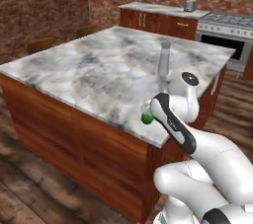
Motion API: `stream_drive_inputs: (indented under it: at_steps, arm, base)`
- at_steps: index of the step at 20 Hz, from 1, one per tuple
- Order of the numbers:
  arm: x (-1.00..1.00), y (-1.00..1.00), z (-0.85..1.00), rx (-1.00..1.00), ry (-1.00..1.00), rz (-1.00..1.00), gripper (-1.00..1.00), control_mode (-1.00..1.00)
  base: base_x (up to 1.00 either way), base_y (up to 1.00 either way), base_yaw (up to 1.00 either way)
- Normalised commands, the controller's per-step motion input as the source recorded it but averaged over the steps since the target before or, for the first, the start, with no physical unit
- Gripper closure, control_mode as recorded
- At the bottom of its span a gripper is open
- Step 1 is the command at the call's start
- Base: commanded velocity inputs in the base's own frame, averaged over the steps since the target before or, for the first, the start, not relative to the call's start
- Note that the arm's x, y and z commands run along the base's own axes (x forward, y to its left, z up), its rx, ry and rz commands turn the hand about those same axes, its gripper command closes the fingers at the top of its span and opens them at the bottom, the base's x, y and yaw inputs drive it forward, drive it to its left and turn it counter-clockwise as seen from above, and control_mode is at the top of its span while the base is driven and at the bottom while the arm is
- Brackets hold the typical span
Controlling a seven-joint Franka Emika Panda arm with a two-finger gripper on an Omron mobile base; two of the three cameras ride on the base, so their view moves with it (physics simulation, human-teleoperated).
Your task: Place the pitcher and cup on the dining counter for serving.
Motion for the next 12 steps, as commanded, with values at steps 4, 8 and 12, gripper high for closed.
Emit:
stream_drive_inputs:
  at_steps: [4, 8, 12]
  arm:
    - [0.0, 0.0, 0.0, 0.0, 0.0, 0.0, 1.0, 1.0]
    - [0.0, 0.0, 0.0, 0.0, 0.0, 0.0, 1.0, 1.0]
    - [0.0, 0.0, 0.0, 0.0, 0.0, 0.0, 1.0, 1.0]
  base:
    - [0.28, -0.49, 0.67]
    - [0.04, -0.9, 0.54]
    - [0.0, -0.99, 0.48]
